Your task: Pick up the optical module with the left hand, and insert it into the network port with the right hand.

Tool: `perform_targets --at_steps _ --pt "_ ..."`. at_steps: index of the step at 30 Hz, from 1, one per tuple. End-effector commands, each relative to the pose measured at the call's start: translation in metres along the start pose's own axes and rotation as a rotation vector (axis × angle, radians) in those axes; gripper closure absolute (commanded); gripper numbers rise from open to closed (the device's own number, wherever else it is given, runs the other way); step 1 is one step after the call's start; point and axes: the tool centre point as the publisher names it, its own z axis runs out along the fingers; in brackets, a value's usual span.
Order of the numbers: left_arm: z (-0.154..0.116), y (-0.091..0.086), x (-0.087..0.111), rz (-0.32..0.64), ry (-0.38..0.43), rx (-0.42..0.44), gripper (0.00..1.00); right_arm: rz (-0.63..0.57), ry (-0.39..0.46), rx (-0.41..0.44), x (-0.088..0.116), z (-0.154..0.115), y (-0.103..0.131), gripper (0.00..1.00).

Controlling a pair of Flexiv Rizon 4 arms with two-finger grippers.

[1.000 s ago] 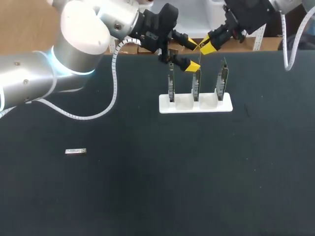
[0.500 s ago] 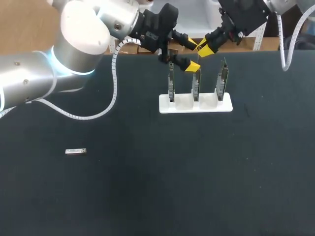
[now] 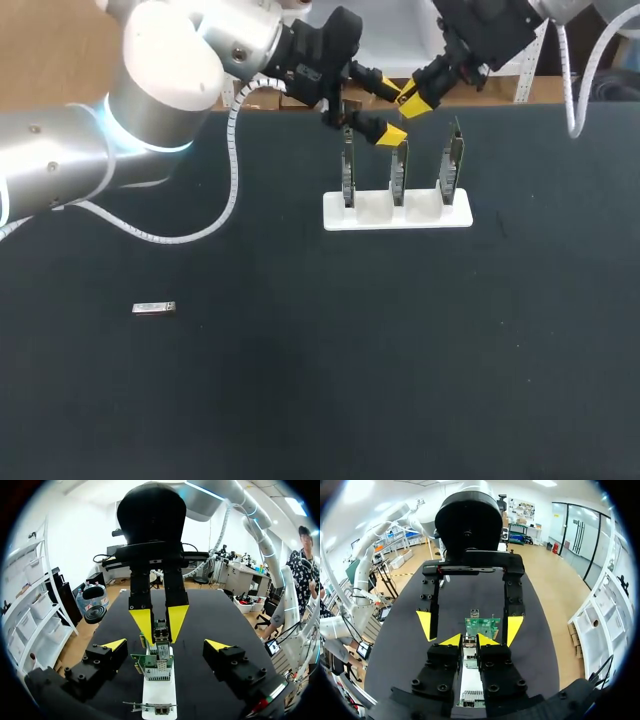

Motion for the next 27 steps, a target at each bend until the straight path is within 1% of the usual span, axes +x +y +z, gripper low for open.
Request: perform_targets --at_steps 1,8,27 --pt "-0.0001 0.0002 0.0003 0.002 -0.001 0.001 0.00 0.000 0.000 0.004 -0.0005 0.0012 -0.0005 1.00" --pt "-0.0001 0.0002 0.0003 0.002 -0.001 0.001 0.00 0.006 -0.006 0.022 -0.0004 0.0017 0.0001 1.00" --pt "-0.0001 0.0002 0.0003 0.002 -0.001 0.001 0.00 0.013 -0.016 0.039 0.0030 0.0003 0.0035 1.00"
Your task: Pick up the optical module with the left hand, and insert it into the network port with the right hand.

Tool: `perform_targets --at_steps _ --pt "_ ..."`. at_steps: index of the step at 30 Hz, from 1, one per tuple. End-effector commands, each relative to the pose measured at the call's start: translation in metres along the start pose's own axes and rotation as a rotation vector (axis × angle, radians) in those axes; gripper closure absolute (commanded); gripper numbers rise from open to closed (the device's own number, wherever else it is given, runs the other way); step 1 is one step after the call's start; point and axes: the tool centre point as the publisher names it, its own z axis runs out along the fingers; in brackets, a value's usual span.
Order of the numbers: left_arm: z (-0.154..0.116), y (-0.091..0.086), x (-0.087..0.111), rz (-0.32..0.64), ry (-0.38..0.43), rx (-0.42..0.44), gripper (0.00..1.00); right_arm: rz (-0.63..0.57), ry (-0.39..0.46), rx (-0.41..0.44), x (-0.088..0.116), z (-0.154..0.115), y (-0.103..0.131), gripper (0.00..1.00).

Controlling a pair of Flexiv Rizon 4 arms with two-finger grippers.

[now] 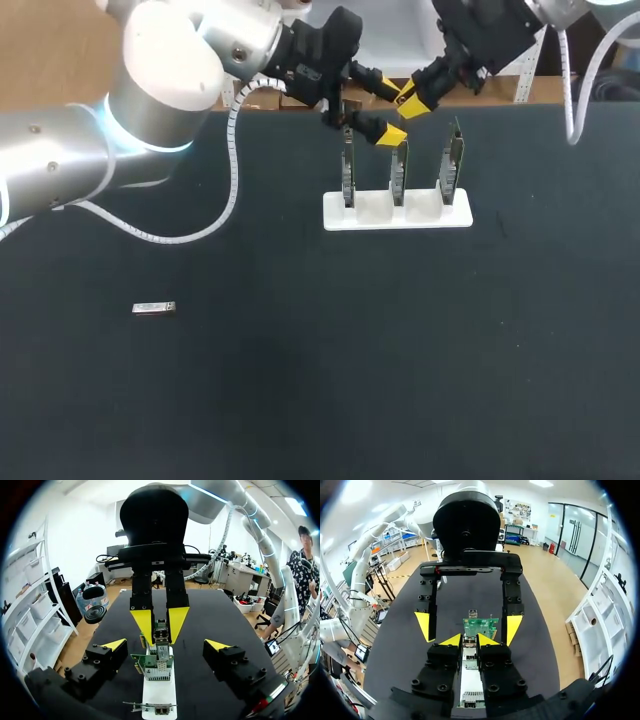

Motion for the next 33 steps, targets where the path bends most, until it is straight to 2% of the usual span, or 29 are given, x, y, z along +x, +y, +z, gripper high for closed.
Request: perform_targets --at_steps 1,33 --pt "-0.0001 0.0002 0.0003 0.002 -0.001 0.001 0.00 -0.002 -0.002 0.008 0.0010 -0.0007 0.0037 1.00" --pt "-0.0001 0.0002 0.0003 0.002 -0.001 0.001 0.00 -0.008 0.001 0.028 0.0045 0.0002 -0.0009 1.00"
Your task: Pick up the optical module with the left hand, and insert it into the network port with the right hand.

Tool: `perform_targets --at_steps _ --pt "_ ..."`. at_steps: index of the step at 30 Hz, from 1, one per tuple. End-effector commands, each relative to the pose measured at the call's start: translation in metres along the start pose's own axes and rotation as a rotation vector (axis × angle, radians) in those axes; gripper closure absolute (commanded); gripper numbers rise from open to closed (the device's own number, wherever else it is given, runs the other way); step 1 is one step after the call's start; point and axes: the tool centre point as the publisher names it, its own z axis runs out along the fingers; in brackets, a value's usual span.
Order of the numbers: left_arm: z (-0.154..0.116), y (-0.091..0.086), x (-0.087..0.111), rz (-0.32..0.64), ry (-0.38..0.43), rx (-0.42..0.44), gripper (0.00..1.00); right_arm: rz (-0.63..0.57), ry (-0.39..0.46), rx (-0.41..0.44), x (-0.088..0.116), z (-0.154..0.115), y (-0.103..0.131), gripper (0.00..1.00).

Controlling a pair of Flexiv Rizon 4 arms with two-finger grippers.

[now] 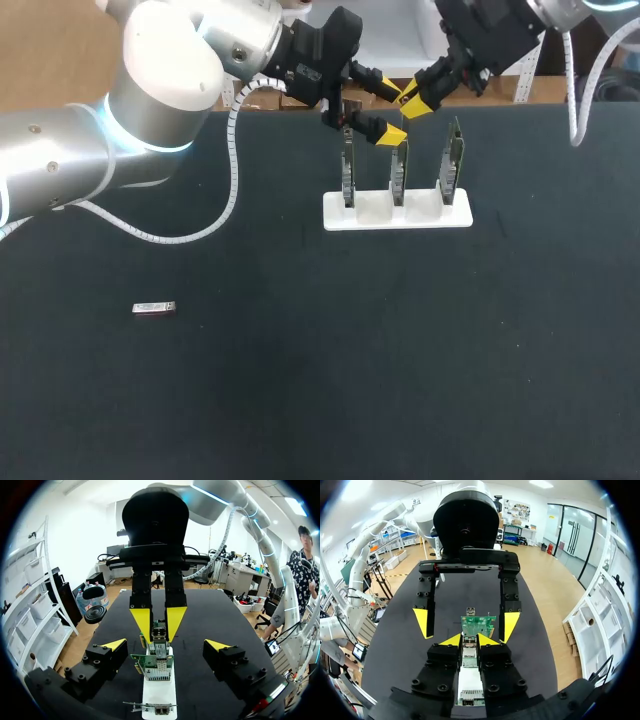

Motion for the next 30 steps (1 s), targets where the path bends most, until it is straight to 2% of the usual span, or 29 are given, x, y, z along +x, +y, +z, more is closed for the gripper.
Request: perform_targets --at_steps 1,30 --pt "-0.0001 0.0002 0.0003 0.002 -0.001 0.001 0.00 0.003 -0.006 0.004 0.0014 0.0010 0.0016 1.00" --pt "-0.0001 0.0002 0.0003 0.002 -0.001 0.001 0.00 0.018 -0.028 -0.008 0.0039 0.0029 -0.0002 1.00"
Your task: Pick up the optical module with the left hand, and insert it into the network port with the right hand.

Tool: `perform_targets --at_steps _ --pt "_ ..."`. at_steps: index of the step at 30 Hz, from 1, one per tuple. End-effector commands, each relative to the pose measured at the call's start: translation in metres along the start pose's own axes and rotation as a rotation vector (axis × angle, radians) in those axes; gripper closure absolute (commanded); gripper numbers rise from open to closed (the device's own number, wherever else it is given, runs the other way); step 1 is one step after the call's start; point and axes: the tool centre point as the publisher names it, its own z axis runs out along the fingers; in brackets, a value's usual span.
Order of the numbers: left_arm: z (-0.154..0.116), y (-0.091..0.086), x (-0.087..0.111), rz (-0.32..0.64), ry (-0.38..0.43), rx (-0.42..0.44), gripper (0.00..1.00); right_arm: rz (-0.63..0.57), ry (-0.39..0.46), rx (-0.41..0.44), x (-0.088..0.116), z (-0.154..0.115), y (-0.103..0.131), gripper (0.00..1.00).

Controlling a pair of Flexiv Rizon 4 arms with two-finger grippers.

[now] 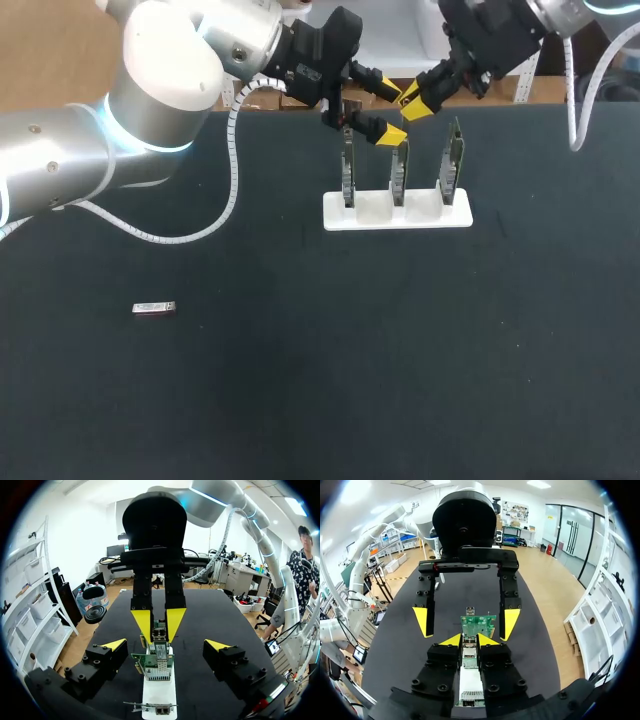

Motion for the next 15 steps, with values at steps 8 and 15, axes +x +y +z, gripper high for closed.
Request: perform_targets --at_steps 8,15 --pt "-0.0001 0.0002 0.0003 0.002 -0.001 0.001 0.00 0.008 -0.004 -0.010 0.0033 0.0048 -0.0010 1.00" --pt "-0.0001 0.0002 0.0003 0.002 -0.001 0.001 0.00 0.013 -0.002 -0.015 0.0049 0.0073 -0.0017 1.00"
